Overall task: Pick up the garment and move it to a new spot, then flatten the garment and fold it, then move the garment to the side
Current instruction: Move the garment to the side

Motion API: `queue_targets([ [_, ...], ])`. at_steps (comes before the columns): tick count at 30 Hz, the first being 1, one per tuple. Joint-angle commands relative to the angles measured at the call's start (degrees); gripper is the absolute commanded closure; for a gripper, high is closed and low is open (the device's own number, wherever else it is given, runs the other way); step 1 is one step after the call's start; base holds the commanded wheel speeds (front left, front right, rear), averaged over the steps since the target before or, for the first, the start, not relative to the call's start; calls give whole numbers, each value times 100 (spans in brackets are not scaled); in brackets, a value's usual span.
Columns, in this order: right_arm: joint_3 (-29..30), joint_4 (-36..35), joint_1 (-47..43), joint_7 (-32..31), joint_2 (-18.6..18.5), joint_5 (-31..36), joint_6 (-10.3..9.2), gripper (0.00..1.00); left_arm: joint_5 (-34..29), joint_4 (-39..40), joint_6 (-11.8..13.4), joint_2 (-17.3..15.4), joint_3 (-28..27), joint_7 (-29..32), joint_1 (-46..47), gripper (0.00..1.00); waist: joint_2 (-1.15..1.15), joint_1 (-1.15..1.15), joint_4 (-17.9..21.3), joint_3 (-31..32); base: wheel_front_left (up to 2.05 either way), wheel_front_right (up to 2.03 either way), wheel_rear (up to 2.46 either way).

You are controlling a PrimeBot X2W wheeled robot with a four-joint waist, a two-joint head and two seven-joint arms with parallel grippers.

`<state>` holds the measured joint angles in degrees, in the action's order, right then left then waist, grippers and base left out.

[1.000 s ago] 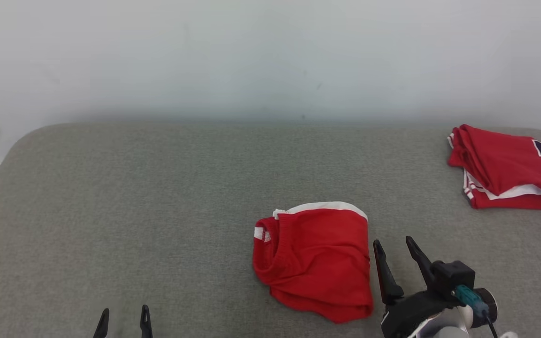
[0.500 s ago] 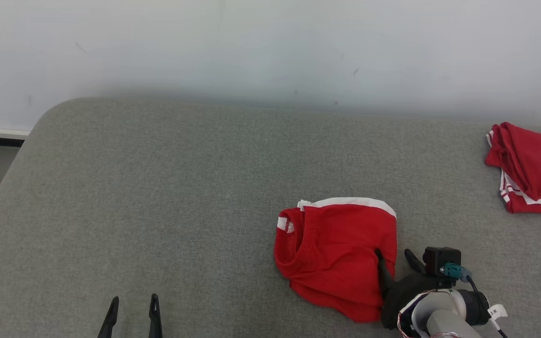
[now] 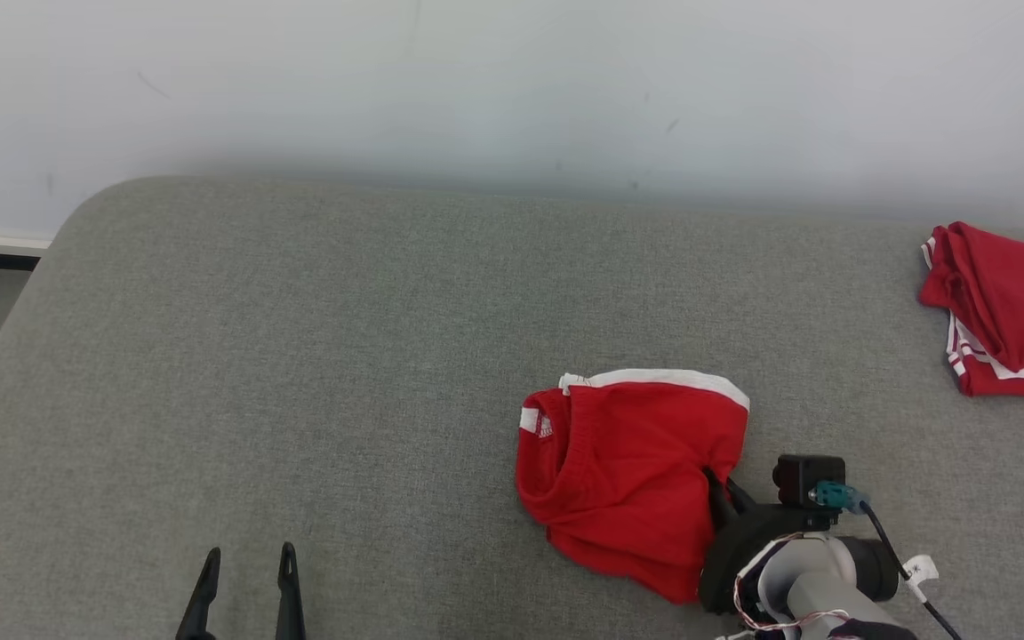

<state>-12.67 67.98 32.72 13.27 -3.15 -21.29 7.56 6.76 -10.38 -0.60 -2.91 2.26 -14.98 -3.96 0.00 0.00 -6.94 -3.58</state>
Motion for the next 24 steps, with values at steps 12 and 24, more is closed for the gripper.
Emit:
queue_targets([
  [12,-600,157,1068,-218,-883,471,-14,100,13,71,-133,5,-19,-18,275,0,0,0,260,-296,0,0,0],
  [24,-1656,-228,2568,-842,-2163,597,-14,100,-249,277,-437,-77,-84,-14,922,0,0,0,565,-1353,0,0,0],
])
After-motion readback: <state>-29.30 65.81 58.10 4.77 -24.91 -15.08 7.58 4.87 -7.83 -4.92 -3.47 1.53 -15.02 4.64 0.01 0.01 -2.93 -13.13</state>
